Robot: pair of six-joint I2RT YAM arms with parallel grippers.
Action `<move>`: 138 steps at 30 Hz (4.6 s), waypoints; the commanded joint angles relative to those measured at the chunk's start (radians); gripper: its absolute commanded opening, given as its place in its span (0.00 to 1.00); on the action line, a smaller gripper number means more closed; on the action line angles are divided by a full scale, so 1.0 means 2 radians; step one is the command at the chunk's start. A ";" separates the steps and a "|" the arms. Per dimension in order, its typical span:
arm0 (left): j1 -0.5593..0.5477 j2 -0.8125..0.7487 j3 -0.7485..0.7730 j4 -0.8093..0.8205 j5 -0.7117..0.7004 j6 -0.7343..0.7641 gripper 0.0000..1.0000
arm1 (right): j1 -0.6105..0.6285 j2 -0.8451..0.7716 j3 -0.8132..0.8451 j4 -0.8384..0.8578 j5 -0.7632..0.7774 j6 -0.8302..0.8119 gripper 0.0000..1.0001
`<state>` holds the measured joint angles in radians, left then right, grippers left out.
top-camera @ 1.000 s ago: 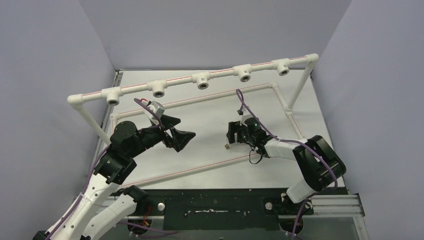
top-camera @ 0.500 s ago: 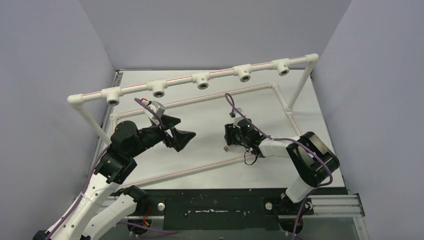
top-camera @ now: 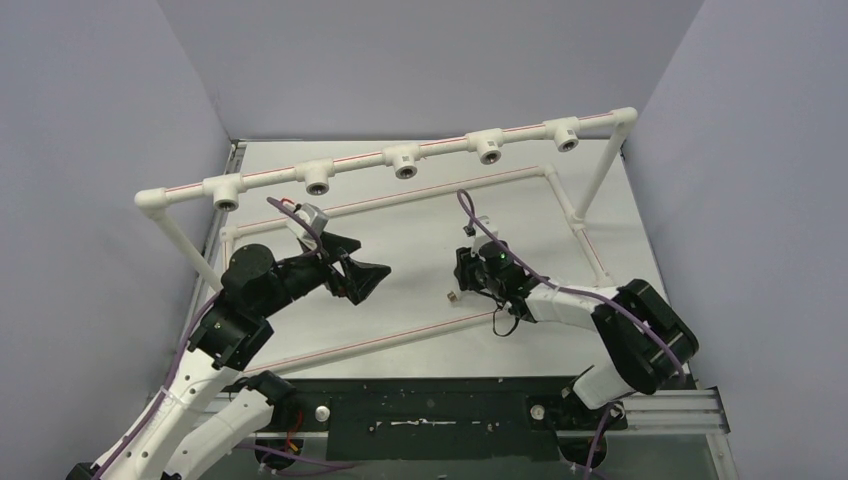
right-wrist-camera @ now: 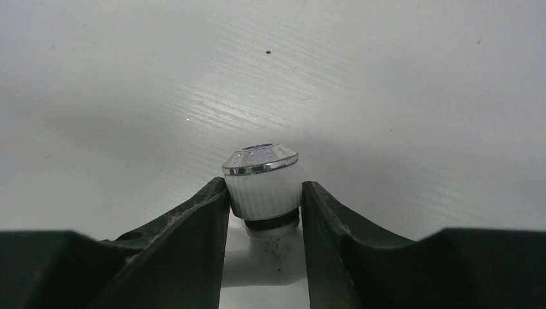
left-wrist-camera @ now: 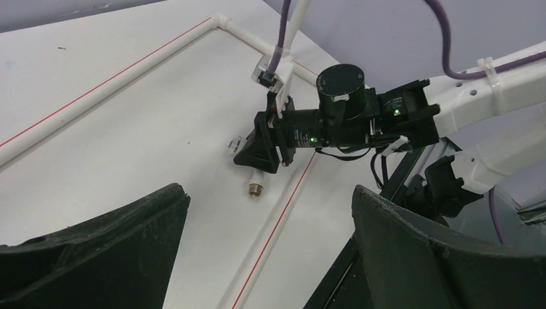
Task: Install the water faucets
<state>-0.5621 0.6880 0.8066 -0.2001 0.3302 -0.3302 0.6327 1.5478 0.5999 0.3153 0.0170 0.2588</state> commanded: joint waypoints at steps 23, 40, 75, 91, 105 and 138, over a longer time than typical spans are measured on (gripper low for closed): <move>-0.002 -0.020 -0.049 -0.090 0.048 -0.110 0.96 | 0.215 -0.219 0.022 -0.086 0.210 0.231 0.00; -0.002 0.011 -0.092 -0.051 0.113 -0.171 0.91 | 0.356 -0.156 0.106 -0.095 0.412 0.288 0.00; -0.002 -0.002 -0.155 0.093 0.155 -0.294 0.00 | 0.382 -0.123 0.137 -0.073 0.443 0.337 0.00; -0.002 -0.025 -0.151 0.090 0.146 -0.278 0.00 | 0.379 -0.200 0.098 -0.103 0.380 0.313 0.79; -0.001 -0.037 -0.141 0.091 0.160 -0.249 0.00 | 0.188 -0.385 0.009 -0.094 -0.035 0.196 0.88; -0.001 -0.037 -0.176 0.361 0.253 -0.380 0.00 | 0.079 -0.303 0.033 0.111 -0.434 0.287 0.52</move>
<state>-0.5621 0.6144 0.4465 0.4152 0.8223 -1.0786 0.7925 0.9386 0.6121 0.4458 -0.8200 0.8330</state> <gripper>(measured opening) 0.300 0.552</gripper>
